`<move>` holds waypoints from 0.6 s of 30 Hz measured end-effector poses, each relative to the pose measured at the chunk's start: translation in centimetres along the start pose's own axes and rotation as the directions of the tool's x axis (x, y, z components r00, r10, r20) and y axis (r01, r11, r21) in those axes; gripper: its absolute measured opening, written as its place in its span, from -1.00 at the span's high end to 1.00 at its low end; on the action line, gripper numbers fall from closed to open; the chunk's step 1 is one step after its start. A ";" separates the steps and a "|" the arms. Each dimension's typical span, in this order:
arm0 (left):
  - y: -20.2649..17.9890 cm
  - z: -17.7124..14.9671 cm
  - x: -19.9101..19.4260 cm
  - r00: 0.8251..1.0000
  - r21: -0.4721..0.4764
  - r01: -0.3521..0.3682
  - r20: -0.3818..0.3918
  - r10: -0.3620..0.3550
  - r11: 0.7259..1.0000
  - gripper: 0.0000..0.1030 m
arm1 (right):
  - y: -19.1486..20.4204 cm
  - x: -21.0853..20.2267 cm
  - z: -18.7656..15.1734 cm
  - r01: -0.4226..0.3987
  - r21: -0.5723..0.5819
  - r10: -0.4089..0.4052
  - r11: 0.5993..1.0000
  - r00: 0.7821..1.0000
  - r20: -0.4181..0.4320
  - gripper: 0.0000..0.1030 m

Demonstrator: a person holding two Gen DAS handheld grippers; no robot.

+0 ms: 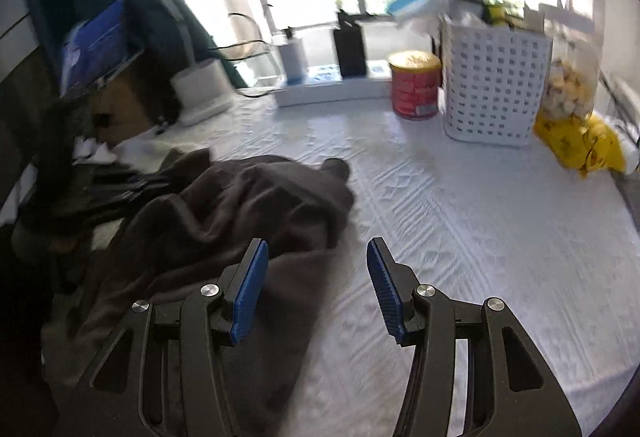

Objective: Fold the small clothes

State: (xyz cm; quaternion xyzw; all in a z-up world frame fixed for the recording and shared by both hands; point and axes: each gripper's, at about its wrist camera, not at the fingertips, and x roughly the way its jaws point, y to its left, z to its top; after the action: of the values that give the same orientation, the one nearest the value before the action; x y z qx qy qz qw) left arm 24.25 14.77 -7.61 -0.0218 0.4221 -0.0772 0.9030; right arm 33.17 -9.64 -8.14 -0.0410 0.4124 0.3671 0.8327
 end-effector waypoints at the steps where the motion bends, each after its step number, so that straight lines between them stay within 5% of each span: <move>1: -0.1 0.0 -0.4 1.000 0.003 -0.001 0.017 0.001 1.000 0.96 | -0.5 0.6 0.4 -0.007 0.024 0.007 1.000 1.000 -0.004 -0.06; 7: 1.6 0.2 -3.9 0.985 -0.038 -0.078 0.153 0.083 0.996 0.96 | -2.9 4.2 1.8 -0.089 0.129 0.093 0.988 0.995 -0.027 -0.03; 11: 3.5 -0.6 -3.8 0.982 -0.093 -0.119 0.137 0.131 0.989 0.96 | -2.5 5.0 2.3 -0.130 0.128 0.134 0.983 0.991 -0.023 0.76; 18: 3.8 -0.1 -6.1 0.955 -0.141 -0.175 0.215 0.203 0.974 0.96 | -1.0 3.4 5.6 -0.095 0.037 0.093 0.995 0.994 0.065 0.80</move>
State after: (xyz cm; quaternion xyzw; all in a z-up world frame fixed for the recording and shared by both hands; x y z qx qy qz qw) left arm 20.75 19.49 -3.42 -0.0445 0.3199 0.0381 0.9456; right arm 38.78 -6.30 -7.14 0.0068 0.3948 0.3987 0.8277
